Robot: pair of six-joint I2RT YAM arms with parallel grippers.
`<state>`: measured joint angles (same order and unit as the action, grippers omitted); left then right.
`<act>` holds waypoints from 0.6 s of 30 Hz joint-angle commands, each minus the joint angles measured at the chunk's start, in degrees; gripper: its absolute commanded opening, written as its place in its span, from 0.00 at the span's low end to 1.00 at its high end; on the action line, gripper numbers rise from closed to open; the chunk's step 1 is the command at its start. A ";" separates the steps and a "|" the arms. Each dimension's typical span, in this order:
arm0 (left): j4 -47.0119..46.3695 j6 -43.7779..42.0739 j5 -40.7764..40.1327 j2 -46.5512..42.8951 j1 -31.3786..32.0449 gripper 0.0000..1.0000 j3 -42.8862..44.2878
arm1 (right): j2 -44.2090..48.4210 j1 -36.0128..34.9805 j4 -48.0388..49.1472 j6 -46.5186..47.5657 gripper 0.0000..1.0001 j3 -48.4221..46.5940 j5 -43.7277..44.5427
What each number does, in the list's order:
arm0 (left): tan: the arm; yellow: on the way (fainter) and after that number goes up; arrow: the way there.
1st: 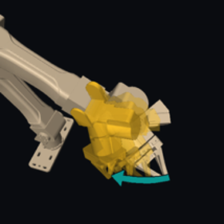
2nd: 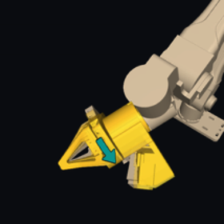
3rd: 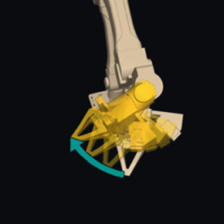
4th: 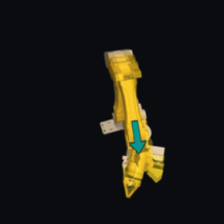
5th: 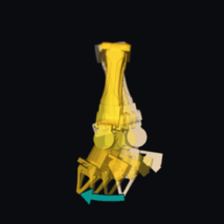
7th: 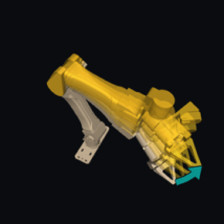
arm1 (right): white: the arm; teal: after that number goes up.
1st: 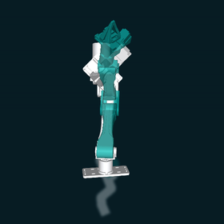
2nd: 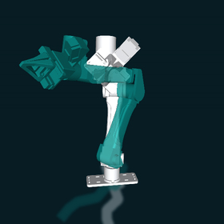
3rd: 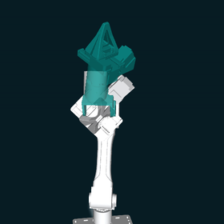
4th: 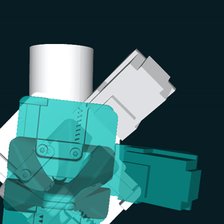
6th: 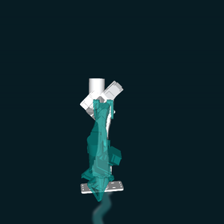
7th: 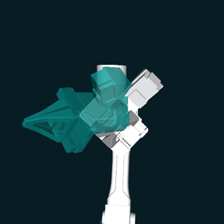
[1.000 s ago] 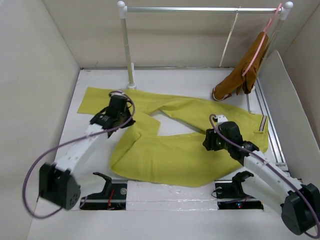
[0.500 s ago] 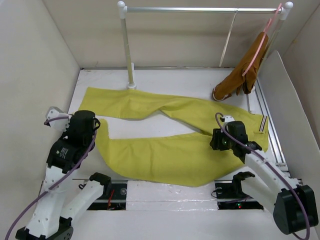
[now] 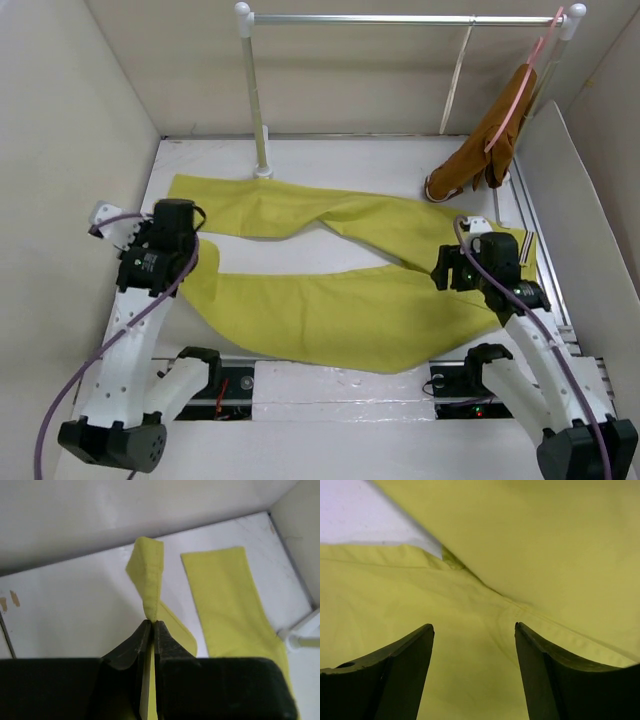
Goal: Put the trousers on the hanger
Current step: Flatten out the trousers at the center of the board.
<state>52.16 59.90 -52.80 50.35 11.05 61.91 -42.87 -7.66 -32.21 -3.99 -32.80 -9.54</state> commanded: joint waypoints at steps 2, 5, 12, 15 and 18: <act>-17.52 -16.37 6.28 3.25 -12.18 0.00 13.03 | -0.28 2.73 -7.17 0.04 0.70 -7.71 4.78; -19.21 -16.94 8.05 5.11 -11.22 0.00 17.71 | -1.77 7.02 -7.08 -0.05 0.69 -9.38 7.24; -10.86 0.12 10.54 2.40 -11.22 0.00 0.52 | -16.15 20.54 -7.44 0.92 0.68 -19.40 14.74; -9.12 -2.68 5.37 0.72 -11.22 0.00 0.48 | -21.53 25.75 -5.68 -0.31 0.66 -21.87 5.07; -6.73 -1.10 2.71 -1.72 -11.22 0.00 1.55 | -26.18 27.52 -5.23 -1.46 0.67 -22.92 6.54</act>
<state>43.64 56.07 -43.81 53.10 -0.01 61.43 -65.95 18.70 -38.33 -4.38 -52.84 -1.37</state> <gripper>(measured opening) 0.006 0.664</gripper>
